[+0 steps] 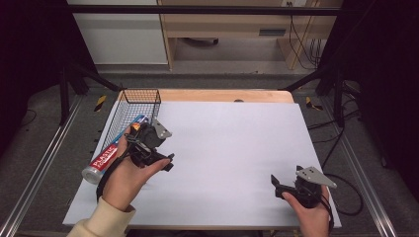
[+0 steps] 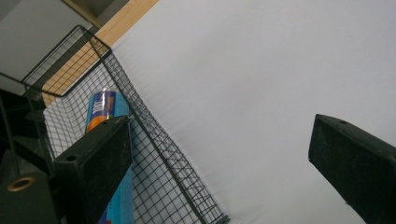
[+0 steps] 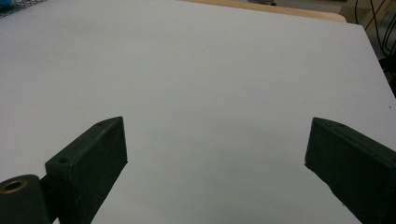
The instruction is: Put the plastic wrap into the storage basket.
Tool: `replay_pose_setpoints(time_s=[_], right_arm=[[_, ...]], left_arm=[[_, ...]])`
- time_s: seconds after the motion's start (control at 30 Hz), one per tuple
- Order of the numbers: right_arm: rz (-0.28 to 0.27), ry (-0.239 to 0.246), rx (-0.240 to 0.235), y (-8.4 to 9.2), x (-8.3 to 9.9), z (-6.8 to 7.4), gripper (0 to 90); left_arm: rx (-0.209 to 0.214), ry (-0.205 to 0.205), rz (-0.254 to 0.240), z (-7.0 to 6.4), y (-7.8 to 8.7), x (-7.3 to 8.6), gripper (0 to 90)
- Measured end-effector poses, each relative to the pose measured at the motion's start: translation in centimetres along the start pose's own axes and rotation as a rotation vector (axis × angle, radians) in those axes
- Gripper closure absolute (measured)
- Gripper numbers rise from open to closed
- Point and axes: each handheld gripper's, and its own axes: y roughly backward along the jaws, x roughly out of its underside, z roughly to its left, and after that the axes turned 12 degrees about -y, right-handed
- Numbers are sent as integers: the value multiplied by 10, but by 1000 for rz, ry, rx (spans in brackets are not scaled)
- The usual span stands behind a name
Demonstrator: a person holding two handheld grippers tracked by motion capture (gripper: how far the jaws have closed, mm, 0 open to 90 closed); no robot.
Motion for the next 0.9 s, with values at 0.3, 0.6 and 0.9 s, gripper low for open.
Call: replay_pose_setpoints(time_s=[0.3,0.6,0.9], right_arm=[[0,-2,8,0,0,-1,57],[5,0,12,0,0,-2,52],[9,-7,24,1,1,-4,48]], left_arm=[[62,-66,-78,-11,-8,-13,61],[140,-97,-214,-23,-33,-13,55],[193,-106,-312,-39,-74,-2,55]])
